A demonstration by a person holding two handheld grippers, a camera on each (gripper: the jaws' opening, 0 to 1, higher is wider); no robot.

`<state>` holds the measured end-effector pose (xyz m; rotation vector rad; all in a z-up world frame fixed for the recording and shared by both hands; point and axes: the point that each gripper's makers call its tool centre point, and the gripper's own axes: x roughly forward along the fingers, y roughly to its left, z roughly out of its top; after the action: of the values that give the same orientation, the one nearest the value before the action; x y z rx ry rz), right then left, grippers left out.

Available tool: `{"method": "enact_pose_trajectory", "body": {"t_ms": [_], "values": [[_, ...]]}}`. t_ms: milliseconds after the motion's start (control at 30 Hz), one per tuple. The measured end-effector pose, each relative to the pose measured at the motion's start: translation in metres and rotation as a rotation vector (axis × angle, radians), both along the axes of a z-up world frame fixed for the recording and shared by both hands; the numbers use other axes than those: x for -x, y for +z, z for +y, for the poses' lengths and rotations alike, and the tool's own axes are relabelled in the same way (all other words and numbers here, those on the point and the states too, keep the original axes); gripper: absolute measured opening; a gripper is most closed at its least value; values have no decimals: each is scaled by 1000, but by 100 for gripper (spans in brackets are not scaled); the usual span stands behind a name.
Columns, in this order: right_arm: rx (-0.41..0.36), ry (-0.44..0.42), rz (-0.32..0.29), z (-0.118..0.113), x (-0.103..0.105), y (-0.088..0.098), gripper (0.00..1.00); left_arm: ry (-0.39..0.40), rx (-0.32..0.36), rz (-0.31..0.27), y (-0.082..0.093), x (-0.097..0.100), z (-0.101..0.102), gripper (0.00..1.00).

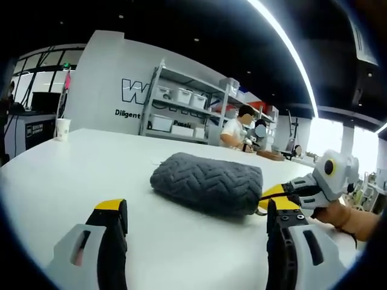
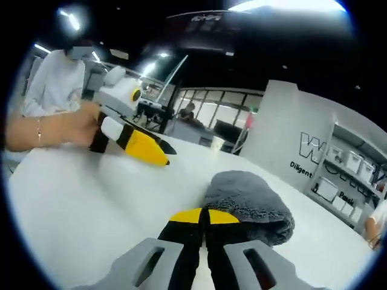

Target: Open the folded towel by lifting each exposed corner and separating the folded layers until the towel lies flat within the target outline without major curled edges

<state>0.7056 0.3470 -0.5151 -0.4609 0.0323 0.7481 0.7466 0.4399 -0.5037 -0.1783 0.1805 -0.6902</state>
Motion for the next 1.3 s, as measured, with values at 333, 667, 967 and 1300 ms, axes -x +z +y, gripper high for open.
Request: {"method": "enact_pose_trajectory", "body": {"t_ms": [333, 667, 967, 1300], "values": [[-8, 35, 50, 6, 3, -4, 0, -1, -5, 3, -1, 0, 0, 94], [-137, 61, 64, 3, 27, 23, 23, 1, -3, 6, -1, -1, 1, 93], [-265, -27, 18, -33, 17, 55, 55, 0, -14, 11, -3, 0, 1, 93], [-285, -187, 47, -74, -3, 52, 89, -3, -14, 16, -3, 0, 1, 93]]}}
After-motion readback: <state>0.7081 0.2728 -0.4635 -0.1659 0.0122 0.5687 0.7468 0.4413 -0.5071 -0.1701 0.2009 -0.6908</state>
